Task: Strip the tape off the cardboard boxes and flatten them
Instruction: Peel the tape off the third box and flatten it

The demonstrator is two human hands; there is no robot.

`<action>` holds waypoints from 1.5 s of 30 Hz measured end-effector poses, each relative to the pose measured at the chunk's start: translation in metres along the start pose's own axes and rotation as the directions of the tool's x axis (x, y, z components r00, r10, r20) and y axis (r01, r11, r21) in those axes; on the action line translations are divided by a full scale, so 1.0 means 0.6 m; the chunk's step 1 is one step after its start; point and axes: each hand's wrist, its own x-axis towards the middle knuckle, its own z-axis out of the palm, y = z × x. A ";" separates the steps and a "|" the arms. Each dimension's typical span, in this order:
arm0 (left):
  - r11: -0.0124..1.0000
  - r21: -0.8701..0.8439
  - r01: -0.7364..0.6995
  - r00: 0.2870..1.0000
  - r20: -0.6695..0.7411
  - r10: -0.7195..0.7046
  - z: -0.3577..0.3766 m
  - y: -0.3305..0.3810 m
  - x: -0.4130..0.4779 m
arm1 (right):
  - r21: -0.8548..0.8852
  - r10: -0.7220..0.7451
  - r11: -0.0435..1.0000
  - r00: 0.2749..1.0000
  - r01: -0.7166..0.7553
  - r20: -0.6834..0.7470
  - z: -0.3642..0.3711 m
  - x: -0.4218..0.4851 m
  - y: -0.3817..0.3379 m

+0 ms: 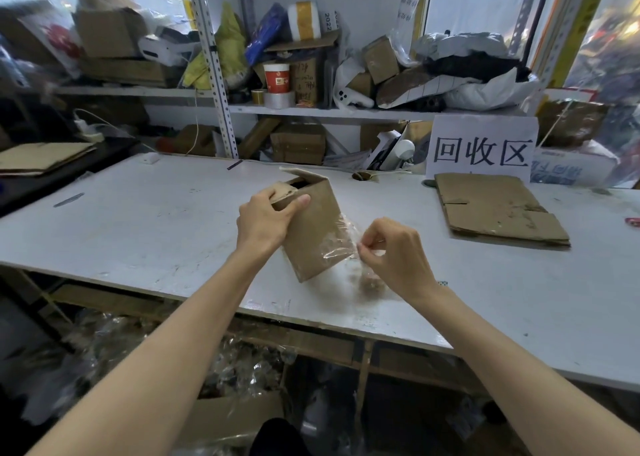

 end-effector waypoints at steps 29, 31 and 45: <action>0.968 0.210 -0.139 0.990 0.055 0.130 -0.017 0.000 0.030 | 0.122 -0.001 0.993 1.000 0.003 -0.020 -0.006 0.017 -0.015; 0.975 0.198 -0.098 0.995 0.043 0.091 -0.023 -0.001 0.039 | 0.095 -0.024 0.995 1.000 0.024 0.008 -0.013 0.010 -0.010; 0.977 0.212 -0.013 0.994 0.106 -0.009 -0.014 0.022 0.042 | -0.063 0.043 0.997 0.995 -0.049 -0.088 -0.006 0.028 -0.036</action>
